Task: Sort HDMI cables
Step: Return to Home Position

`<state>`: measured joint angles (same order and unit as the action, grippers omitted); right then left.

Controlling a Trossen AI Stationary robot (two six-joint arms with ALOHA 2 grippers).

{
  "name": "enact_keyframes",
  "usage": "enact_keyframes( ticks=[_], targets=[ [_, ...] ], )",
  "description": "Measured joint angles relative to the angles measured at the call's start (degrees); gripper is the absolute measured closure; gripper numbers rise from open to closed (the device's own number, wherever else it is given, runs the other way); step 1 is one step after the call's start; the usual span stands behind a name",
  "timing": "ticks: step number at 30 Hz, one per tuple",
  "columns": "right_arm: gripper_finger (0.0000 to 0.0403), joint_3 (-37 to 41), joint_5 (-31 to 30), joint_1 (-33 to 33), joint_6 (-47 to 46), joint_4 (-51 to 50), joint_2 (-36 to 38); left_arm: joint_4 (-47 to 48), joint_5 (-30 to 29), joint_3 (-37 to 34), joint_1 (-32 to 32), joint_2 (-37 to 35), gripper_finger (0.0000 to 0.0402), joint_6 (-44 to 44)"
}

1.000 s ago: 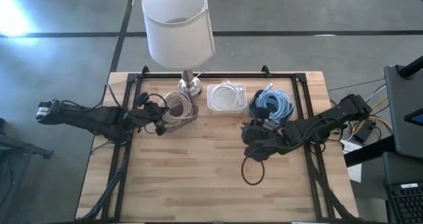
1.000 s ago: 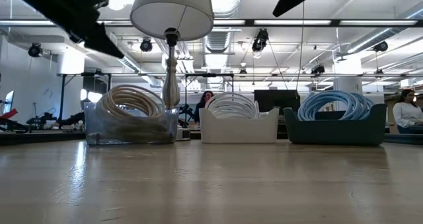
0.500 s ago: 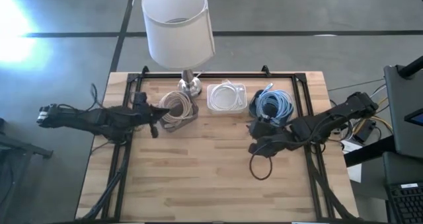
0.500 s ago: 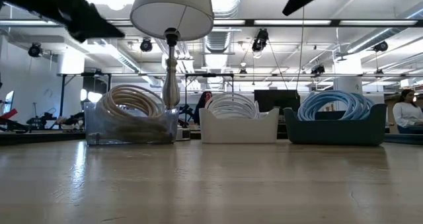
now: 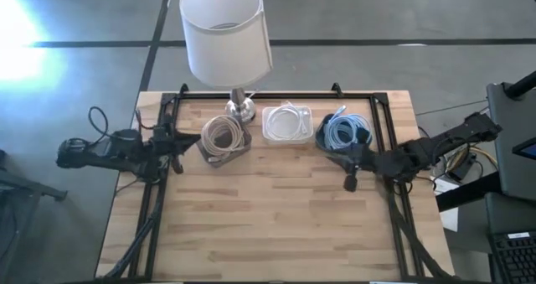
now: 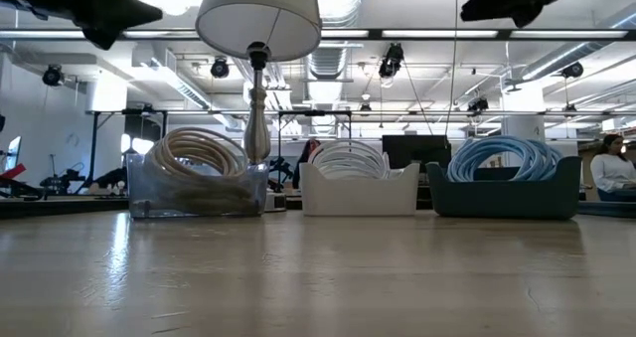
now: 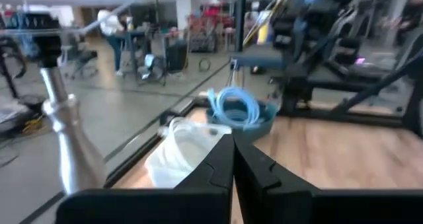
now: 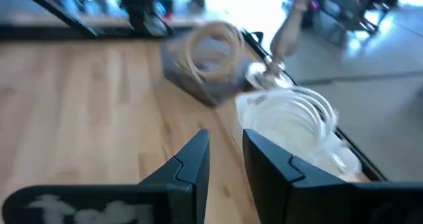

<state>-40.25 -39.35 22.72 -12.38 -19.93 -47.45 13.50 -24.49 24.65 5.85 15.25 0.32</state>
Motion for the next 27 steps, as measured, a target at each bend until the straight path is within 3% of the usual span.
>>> enact_keyframes(
  ticks=[6,12,27],
  targets=[
    [0.0321,9.11,1.01,0.01,4.75,11.3,12.11,-10.89,4.07,-6.78,0.0,-2.1,0.0392,1.08],
    [0.0333,13.69,1.01,0.01,4.79,12.76,19.27,-22.22,3.89,-15.12,-0.11,-3.42,0.0392,2.03],
    [0.0317,18.08,0.35,-0.02,7.1,12.61,27.74,-24.41,3.92,-18.44,-0.11,-5.17,0.039,3.21]
  ],
)
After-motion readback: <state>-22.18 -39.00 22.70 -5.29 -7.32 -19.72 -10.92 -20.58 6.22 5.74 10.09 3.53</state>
